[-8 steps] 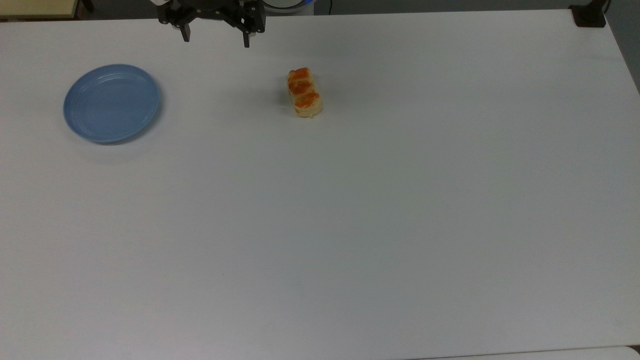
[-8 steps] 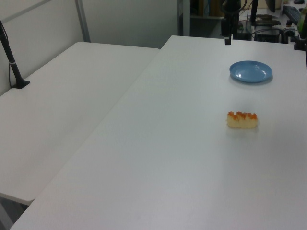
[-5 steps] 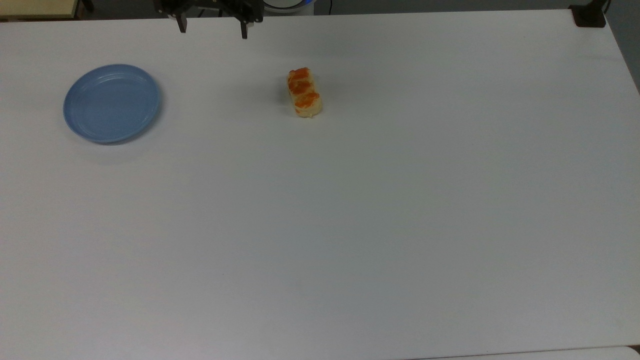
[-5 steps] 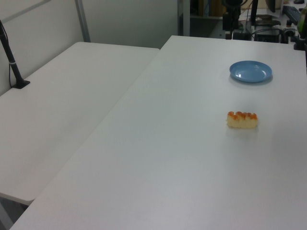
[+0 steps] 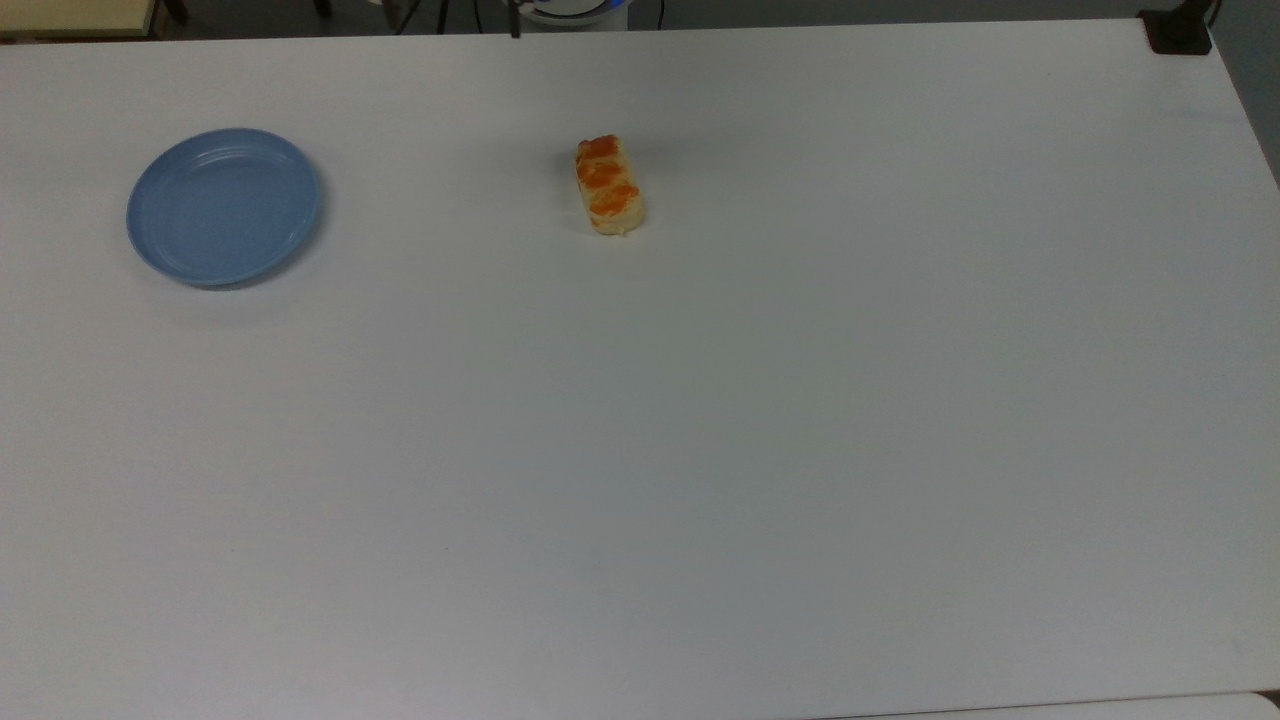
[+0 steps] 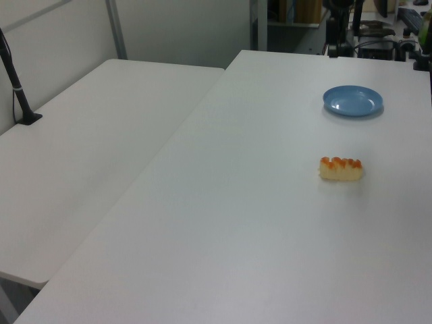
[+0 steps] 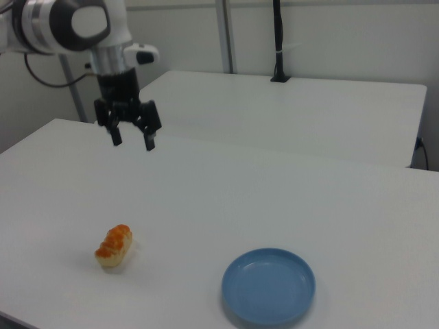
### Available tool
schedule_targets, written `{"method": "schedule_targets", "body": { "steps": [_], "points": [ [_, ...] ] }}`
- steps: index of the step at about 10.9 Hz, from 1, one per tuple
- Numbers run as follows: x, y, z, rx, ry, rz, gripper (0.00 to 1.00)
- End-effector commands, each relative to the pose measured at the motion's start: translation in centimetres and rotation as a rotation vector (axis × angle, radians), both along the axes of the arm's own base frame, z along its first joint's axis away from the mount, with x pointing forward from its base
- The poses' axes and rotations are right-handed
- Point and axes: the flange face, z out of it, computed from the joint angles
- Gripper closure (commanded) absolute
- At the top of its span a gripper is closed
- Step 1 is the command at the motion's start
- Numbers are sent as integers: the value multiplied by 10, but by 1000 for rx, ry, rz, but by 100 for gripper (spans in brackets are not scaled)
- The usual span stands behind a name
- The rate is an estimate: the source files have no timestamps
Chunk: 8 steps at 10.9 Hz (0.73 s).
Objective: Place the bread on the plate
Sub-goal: 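Move the open gripper over the orange-glazed bread roll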
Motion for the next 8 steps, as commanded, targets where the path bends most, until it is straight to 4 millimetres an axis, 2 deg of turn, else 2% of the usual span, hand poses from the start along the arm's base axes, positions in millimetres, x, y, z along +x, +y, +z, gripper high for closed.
{"method": "schedule_targets", "body": {
  "steps": [1,2,5,8],
  "points": [
    [-38,50,-65,6,14,79,0],
    [-43,69,-88,7,30,113,0],
    [-48,109,-159,1,87,195,0],
    [-40,132,-224,-22,161,255,0]
  ]
}}
